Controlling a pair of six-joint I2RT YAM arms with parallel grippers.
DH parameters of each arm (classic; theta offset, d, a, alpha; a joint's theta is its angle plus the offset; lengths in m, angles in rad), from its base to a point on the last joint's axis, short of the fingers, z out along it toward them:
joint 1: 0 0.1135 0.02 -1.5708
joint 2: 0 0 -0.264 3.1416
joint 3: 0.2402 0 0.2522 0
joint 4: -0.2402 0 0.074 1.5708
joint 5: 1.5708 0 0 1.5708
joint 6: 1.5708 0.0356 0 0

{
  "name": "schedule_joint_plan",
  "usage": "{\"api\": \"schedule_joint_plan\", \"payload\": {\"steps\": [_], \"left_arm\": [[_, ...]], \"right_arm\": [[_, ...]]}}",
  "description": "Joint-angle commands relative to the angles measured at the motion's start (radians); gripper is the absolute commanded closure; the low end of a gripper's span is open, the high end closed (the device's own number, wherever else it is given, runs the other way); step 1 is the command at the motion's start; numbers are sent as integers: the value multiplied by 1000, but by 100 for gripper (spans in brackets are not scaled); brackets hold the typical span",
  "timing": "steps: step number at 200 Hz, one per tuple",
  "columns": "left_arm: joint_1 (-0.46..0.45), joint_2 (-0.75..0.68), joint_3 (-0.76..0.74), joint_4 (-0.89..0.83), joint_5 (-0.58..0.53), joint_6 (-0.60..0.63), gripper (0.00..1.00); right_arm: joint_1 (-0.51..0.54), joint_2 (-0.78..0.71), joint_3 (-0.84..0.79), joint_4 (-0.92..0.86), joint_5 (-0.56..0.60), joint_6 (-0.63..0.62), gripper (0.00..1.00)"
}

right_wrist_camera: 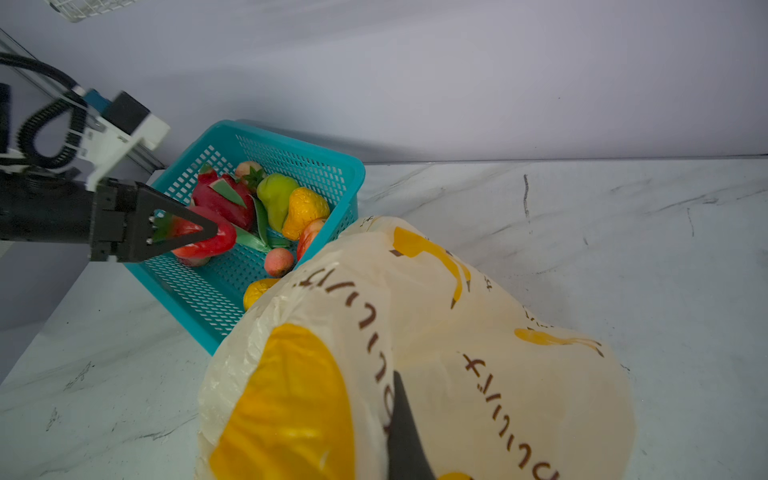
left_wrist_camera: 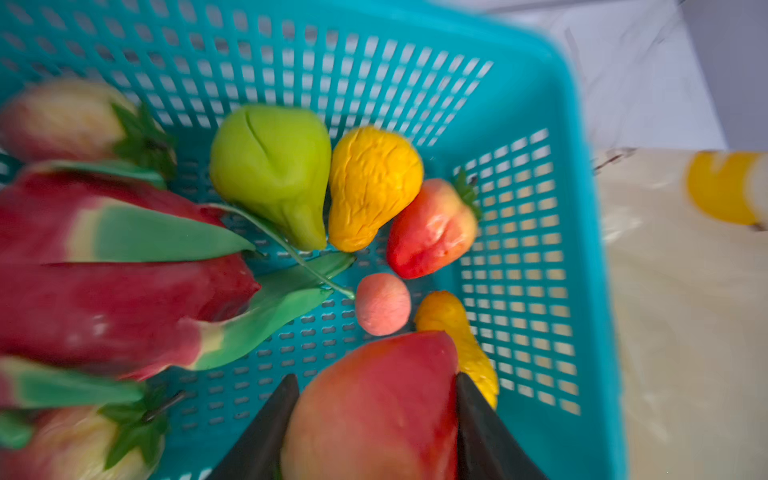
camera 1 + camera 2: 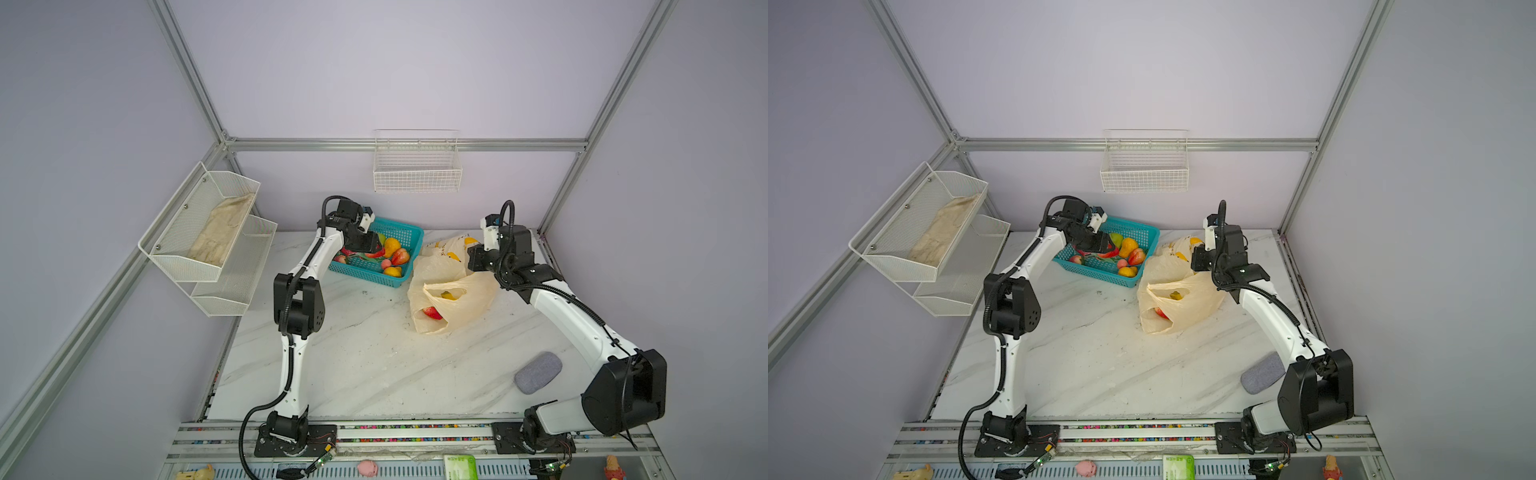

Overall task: Place the fake fruits into the plastic bag and tie a complex knot
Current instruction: 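Lower the left gripper and grasp the red strawberry-shaped fruit, then carry the red fruit with the left gripper into the bag opening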

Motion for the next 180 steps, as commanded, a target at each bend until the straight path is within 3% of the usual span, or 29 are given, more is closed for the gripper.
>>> {"api": "schedule_joint_plan", "payload": {"steps": [1, 57, 94, 134, 180], "left_arm": [[-4, -156, -111, 96, 63, -64, 72], [-112, -624, -772, 442, 59, -189, 75], [-305, -853, -1073, 490, 1, -238, 75], [-494, -864, -1159, 567, 10, -314, 75], [-534, -682, -1039, 606, -47, -329, 76]], "right_arm": [[-2, -4, -7, 12, -5, 7, 100], [-1, 3, 4, 5, 1, 8, 100], [-2, 4, 6, 7, 3, 7, 100], [-2, 1, 11, 4, 2, 8, 100], [-2, -14, 14, -8, -2, 8, 100]]}}
